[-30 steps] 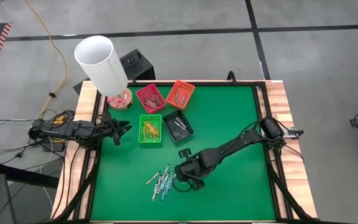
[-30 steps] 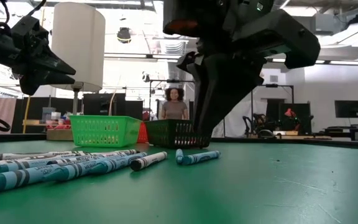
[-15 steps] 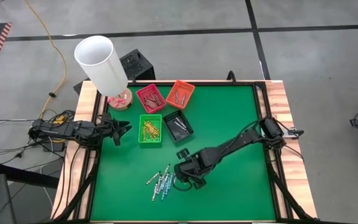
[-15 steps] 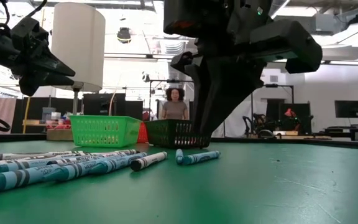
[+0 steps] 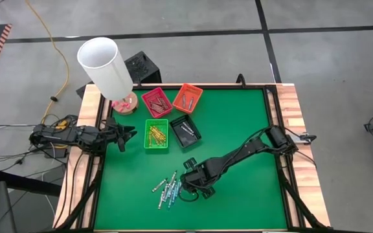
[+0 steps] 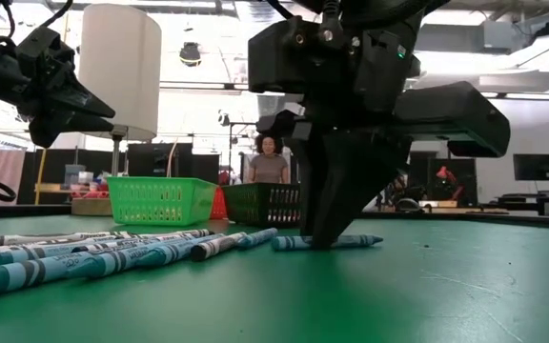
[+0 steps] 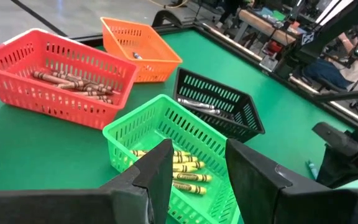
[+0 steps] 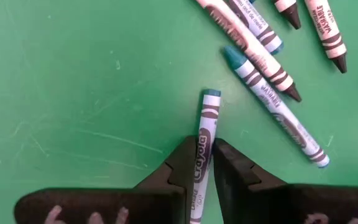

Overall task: Sort crayons
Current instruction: Put the blue crayon into the orange bin

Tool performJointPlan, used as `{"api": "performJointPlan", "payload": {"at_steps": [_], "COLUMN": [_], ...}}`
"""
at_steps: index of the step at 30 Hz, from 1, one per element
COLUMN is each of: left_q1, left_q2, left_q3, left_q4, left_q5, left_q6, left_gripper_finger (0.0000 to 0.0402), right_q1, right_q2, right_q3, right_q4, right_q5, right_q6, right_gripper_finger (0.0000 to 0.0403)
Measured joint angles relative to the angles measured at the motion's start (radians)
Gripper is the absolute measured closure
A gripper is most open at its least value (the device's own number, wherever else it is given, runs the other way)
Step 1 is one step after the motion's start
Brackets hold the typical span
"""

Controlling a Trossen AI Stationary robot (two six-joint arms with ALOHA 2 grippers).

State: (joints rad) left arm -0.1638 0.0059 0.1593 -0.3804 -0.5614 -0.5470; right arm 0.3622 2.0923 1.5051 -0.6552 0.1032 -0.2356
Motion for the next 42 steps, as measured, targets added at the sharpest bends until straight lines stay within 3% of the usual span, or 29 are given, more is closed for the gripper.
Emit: {"api": "performJointPlan", "payload": {"at_steps": [4, 11, 23, 33, 42], "left_q1": [0.000, 0.000, 0.000, 0.000, 0.000], "left_q2": [0.000, 0.000, 0.000, 0.000, 0.000], "left_q3": [0.000, 0.000, 0.000, 0.000, 0.000], "left_q4": [0.000, 0.000, -0.010, -0.072, -0.087], "left_q5": [0.000, -0.002, -0.003, 0.011, 0.029], "left_q6": [0.000, 0.000, -0.007, -0.008, -0.007], "left_gripper_finger": [0.0265, 0.0265, 0.0265, 0.0265, 0.0265], "right_q1": [-0.005, -0.011, -0.019, -0.086, -0.176], "right_q2": [-0.002, -0.007, -0.144, -0.246, -0.276], "right_q3": [-0.001, -0.002, -0.007, -0.006, -0.005], "right_q4": [-0.002, -0.005, -0.037, -0.045, -0.036], "right_q5": [0.000, -0.035, -0.065, 0.049, 0.064], "right_q6": [0.051, 0.132, 0.238, 0.233, 0.175], "right_gripper_finger": [0.0342, 0.0395, 0.0400, 0.0400, 0.0400]}}
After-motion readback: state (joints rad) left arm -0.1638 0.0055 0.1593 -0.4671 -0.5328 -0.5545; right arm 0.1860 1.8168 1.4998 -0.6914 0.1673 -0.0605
